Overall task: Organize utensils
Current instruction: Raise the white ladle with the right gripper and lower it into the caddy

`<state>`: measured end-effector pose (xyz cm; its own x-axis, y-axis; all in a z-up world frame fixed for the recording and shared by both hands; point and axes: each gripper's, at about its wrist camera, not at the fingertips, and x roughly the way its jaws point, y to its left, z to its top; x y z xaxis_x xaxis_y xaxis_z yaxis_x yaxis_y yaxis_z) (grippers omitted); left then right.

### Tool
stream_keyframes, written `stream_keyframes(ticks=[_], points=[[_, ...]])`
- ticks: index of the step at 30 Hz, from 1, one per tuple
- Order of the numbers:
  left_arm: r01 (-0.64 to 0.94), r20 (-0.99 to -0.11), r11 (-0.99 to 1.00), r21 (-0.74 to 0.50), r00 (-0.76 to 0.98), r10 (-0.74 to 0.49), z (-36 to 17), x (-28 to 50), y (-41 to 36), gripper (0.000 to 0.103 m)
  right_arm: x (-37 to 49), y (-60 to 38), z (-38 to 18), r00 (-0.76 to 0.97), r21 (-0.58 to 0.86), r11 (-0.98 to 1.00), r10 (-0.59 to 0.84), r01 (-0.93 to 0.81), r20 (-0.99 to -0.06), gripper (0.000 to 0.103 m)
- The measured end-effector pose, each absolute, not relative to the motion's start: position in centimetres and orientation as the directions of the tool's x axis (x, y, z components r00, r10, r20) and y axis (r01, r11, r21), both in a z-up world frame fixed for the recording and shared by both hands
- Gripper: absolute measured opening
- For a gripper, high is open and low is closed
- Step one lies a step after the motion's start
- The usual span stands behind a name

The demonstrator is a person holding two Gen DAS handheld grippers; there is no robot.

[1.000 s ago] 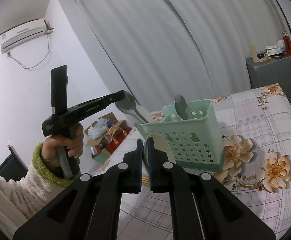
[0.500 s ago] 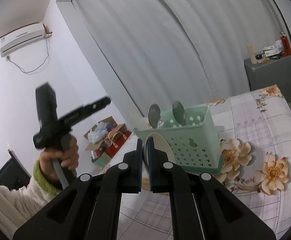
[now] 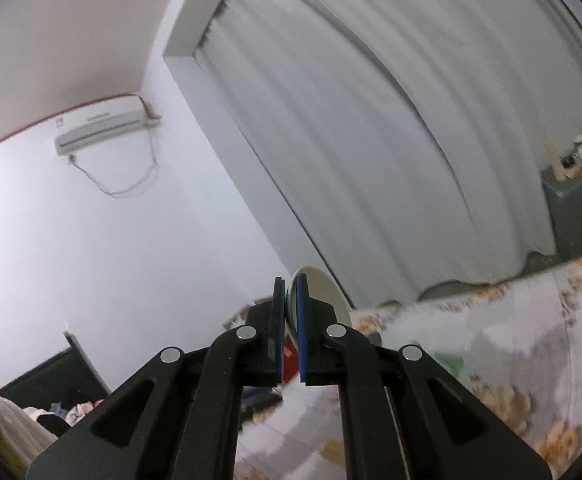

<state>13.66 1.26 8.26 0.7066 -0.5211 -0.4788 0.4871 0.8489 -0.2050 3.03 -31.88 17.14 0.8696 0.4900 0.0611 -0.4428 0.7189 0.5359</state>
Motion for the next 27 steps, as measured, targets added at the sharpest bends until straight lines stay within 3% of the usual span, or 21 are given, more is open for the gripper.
stream_keyframes(ticks=[8, 16, 27], points=[[0.442, -0.510, 0.864, -0.240, 0.700, -0.499, 6.9, 13.8, 2.5, 0.060, 7.7, -32.9, 17.2, 0.810, 0.580, 0.615, 0.569, -0.535, 0.143, 0.005], [0.428, -0.522, 0.872, -0.237, 0.701, -0.486, 6.6, 14.2, 2.7, 0.060, 13.6, -33.9, 13.5, 0.774, 0.650, 0.514, 0.605, -0.560, 0.188, 0.005], [0.412, -0.536, 0.878, -0.242, 0.698, -0.475, 5.7, 15.2, 3.1, 0.060, 16.5, -35.9, 6.5, 0.788, 0.761, 0.436, 0.596, -0.480, 0.156, 0.006]])
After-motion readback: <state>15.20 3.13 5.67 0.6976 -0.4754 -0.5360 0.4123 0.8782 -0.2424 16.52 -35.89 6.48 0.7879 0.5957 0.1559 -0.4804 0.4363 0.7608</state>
